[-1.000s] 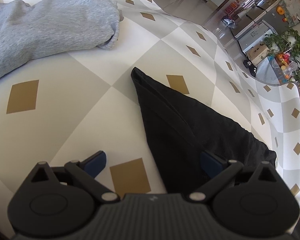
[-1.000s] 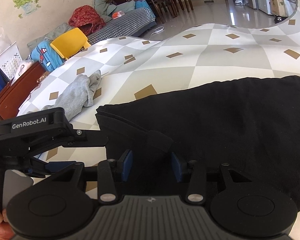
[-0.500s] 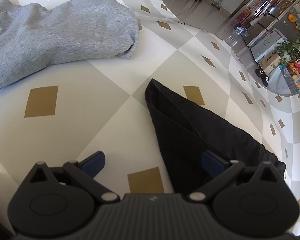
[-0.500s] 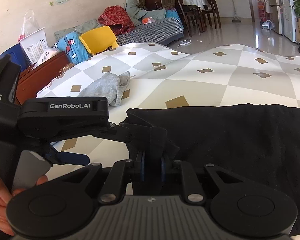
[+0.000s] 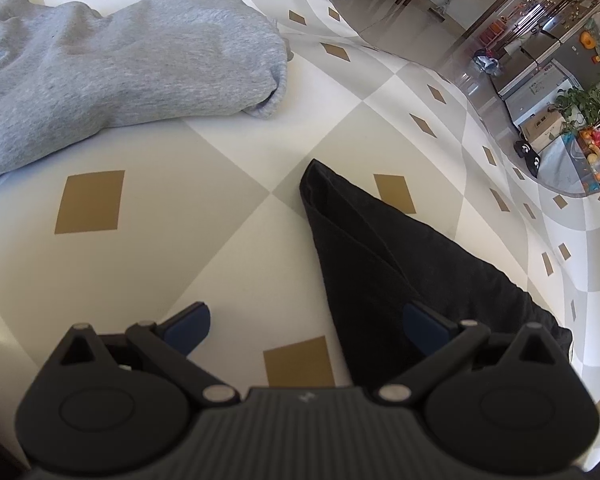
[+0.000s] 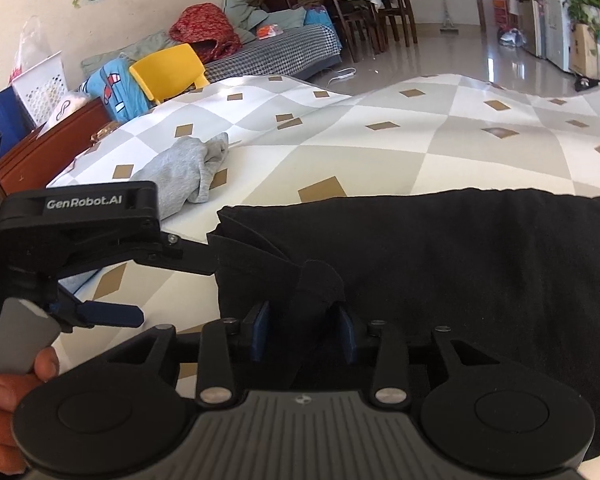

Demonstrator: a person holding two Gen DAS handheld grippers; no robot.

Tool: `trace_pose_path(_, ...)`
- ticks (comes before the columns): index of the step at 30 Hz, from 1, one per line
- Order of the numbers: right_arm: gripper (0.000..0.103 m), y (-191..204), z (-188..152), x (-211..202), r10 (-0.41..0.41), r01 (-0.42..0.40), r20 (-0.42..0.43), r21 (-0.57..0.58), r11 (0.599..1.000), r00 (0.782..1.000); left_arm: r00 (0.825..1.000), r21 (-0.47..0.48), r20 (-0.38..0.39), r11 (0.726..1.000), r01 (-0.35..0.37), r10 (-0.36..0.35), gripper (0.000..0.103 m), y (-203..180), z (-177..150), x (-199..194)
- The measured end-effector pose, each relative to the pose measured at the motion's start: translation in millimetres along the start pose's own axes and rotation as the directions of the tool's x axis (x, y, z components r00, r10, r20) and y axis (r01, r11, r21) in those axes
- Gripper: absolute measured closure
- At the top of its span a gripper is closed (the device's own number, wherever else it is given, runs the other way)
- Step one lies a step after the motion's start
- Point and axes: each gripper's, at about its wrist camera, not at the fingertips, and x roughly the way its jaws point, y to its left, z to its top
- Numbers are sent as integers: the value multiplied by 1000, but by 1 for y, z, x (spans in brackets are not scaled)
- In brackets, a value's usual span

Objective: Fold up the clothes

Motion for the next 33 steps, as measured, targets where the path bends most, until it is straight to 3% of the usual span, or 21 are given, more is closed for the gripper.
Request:
trace_pose_path(3, 64, -3, -2, 6, 6, -6, -9, 17, 1000, 1000, 1000, 5, -3, 1000, 1, -1, 0, -1, -1, 1)
trace_pose_path(7, 63, 6, -5, 10, 1, 0, 10, -43, 999, 1000, 1000, 7, -4, 1000, 0, 0, 0, -1, -1, 2)
trace_pose_path(8, 66, 9, -5, 10, 3, -2, 12, -57, 998, 1000, 1000, 6, -4, 1000, -1, 1, 0, -1, -1, 2)
trace_pose_path(11, 91, 13, -4, 8, 31, -31, 11, -71, 997, 999, 1000, 1, 0, 1000, -4, 4, 0, -1, -2, 1)
trace_pose_path(12, 93, 15, -3, 5, 33, -32, 20, -75, 997, 999, 1000, -3, 1, 1000, -4, 4, 0, 0, -2, 1)
trace_pose_path(18, 95, 15, 13, -20, -21, 30, 112, -81, 996, 994, 999, -18, 40, 1000, 2, -2, 0, 0, 2, -8)
trace_pose_path(27, 95, 5, 35, -55, -15, 30, 198, -73, 997, 980, 999, 87, 19, 996, -34, 33, 0, -15, -7, -2)
trace_pose_path(33, 95, 6, 46, -71, -3, 34, 213, -140, 990, 977, 1000, 147, 7, 989, 3, -4, 0, -41, -14, 8)
